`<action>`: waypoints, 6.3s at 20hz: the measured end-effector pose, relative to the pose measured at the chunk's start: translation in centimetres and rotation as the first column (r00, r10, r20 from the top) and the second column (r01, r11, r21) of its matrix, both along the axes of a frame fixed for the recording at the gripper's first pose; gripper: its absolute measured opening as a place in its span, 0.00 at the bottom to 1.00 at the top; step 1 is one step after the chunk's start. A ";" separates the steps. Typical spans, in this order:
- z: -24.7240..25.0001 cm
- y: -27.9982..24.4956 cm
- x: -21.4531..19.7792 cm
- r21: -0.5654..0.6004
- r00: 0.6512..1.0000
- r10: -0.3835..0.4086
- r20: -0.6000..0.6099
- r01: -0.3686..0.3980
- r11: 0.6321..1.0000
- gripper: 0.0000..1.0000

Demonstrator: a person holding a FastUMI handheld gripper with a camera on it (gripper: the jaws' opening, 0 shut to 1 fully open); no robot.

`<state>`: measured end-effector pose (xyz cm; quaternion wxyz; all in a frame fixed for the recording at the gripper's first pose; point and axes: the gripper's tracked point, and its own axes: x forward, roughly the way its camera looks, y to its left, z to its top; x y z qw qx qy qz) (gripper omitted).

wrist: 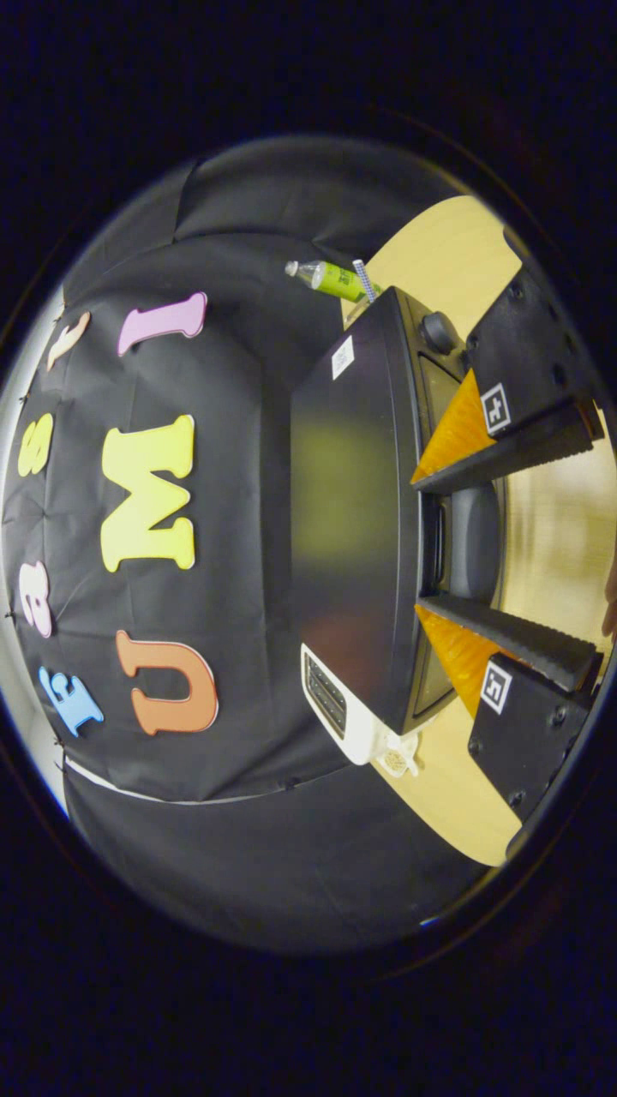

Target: Open the toaster oven, put the food inside, and close the toaster oven door.

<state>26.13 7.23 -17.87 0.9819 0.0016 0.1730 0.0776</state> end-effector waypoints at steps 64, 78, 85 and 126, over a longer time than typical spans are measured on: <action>-11.0 9.2 -26.6 0.482 0.358 0.572 -0.738 -0.314 0.818 0.51; -4.1 6.0 -21.8 0.754 0.679 0.631 -0.376 -0.172 0.634 0.35; -0.4 0.5 -14.4 0.917 0.948 0.317 -0.012 -0.116 0.381 0.34; -9.7 0.8 5.7 0.251 0.988 -0.006 -0.155 0.045 0.967 0.95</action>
